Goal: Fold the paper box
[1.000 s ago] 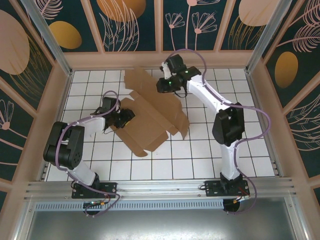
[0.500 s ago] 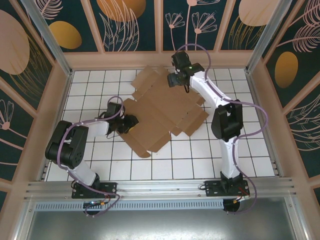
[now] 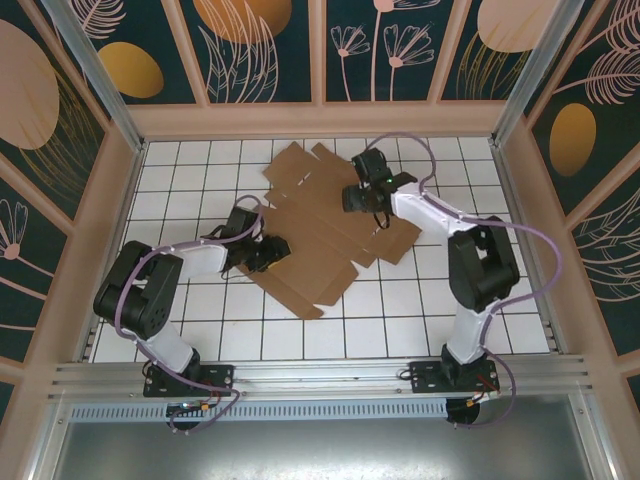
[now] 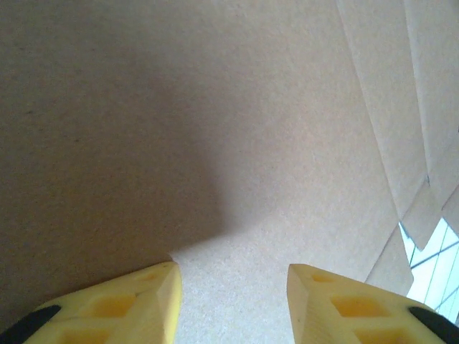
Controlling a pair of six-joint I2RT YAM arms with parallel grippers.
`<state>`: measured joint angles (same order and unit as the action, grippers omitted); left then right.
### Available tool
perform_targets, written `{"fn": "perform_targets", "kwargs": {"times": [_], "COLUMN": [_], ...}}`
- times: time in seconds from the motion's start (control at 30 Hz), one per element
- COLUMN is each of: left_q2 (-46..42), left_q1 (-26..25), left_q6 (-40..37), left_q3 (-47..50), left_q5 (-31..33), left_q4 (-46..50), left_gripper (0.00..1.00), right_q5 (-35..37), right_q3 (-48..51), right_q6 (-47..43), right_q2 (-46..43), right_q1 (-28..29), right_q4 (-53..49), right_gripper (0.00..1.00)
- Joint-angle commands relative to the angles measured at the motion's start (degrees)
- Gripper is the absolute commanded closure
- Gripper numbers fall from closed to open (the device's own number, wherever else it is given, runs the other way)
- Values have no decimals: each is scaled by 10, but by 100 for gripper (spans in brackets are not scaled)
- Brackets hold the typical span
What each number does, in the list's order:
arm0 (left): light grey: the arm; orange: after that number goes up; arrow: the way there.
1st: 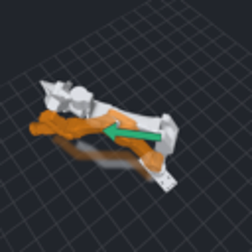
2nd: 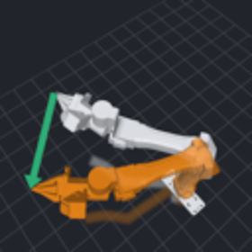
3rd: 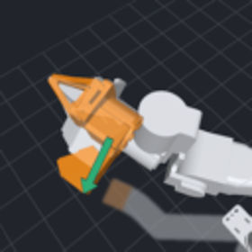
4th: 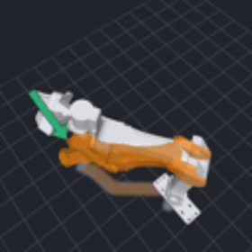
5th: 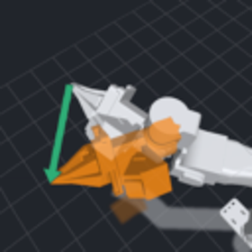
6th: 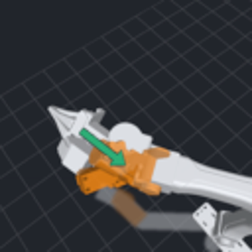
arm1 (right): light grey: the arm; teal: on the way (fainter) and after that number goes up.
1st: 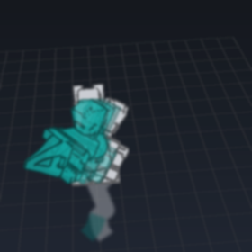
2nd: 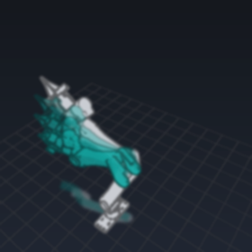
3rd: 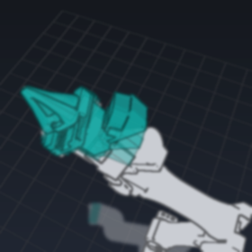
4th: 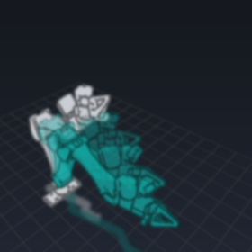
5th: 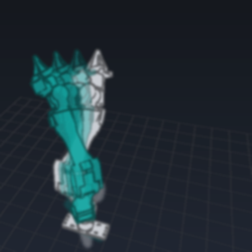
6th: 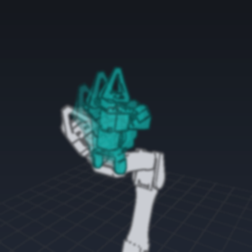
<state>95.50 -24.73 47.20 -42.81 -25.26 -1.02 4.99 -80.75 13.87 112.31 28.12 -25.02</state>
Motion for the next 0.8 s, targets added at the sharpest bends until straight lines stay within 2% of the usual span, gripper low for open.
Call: {"fn": "perform_targets", "kwargs": {"times": [0.0,0.13,0.37,0.6,0.77], "left_q2": [3,19,23,-63,-53], "left_q1": [-41,-95,-132,-121,-58], "left_q6": [-37,-53,-49,-93,-70], "left_q3": [8,-2,-35,-124,-190], "left_q5": [-38,-52,-51,27,36], "left_q4": [55,48,17,96,102], "left_gripper": [53,52,51,49,51], "right_q5": [-46,-123,-168,-208,-249], "right_q3": [-42,-92,-107,-1,38], "right_q6": [-9,-36,-101,-137,-117], "right_q2": [49,110,147,99,52], "right_q1": [-7,-5,19,45,40], "right_q4": [26,18,7,56,106], "right_gripper": [29,29,31,36,37]}}
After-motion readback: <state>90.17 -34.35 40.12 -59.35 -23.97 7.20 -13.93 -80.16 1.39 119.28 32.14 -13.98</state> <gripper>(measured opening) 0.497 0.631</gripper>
